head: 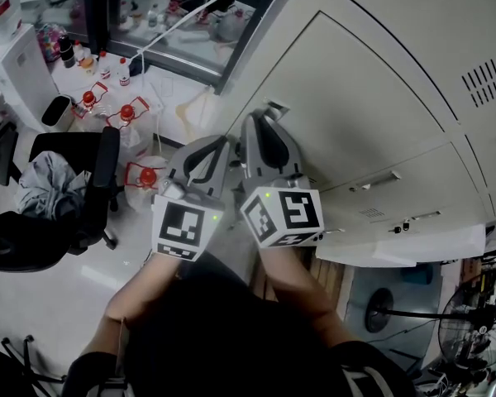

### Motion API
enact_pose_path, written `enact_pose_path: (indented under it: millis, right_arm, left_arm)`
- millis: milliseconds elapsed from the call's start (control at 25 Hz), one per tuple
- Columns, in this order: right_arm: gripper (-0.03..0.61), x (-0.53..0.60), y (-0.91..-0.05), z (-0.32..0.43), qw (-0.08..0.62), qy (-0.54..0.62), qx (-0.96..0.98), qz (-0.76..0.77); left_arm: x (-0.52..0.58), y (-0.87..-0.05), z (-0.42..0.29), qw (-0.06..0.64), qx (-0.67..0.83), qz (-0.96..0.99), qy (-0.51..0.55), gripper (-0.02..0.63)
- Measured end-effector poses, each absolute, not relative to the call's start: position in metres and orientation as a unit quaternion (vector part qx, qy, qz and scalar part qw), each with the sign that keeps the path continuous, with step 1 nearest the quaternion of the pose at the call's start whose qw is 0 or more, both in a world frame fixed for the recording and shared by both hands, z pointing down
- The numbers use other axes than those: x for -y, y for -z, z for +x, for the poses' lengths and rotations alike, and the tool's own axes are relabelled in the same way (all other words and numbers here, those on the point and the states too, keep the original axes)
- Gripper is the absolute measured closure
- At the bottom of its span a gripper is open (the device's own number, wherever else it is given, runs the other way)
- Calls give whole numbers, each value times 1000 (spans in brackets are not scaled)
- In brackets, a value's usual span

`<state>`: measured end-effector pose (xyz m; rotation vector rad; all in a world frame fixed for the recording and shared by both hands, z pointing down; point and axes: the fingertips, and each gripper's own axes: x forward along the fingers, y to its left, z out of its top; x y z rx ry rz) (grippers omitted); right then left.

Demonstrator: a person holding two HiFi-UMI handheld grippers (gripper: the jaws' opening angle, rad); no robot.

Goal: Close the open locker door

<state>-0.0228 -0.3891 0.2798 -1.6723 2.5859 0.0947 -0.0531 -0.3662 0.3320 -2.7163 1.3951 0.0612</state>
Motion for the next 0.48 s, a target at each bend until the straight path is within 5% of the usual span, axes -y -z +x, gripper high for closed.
enact_pose_path:
  millis: [480]
  right_arm:
    - [537, 393, -280, -22, 29, -30, -834, -550]
  left_arm:
    - [381, -338, -39, 40, -448, -893, -12, 612]
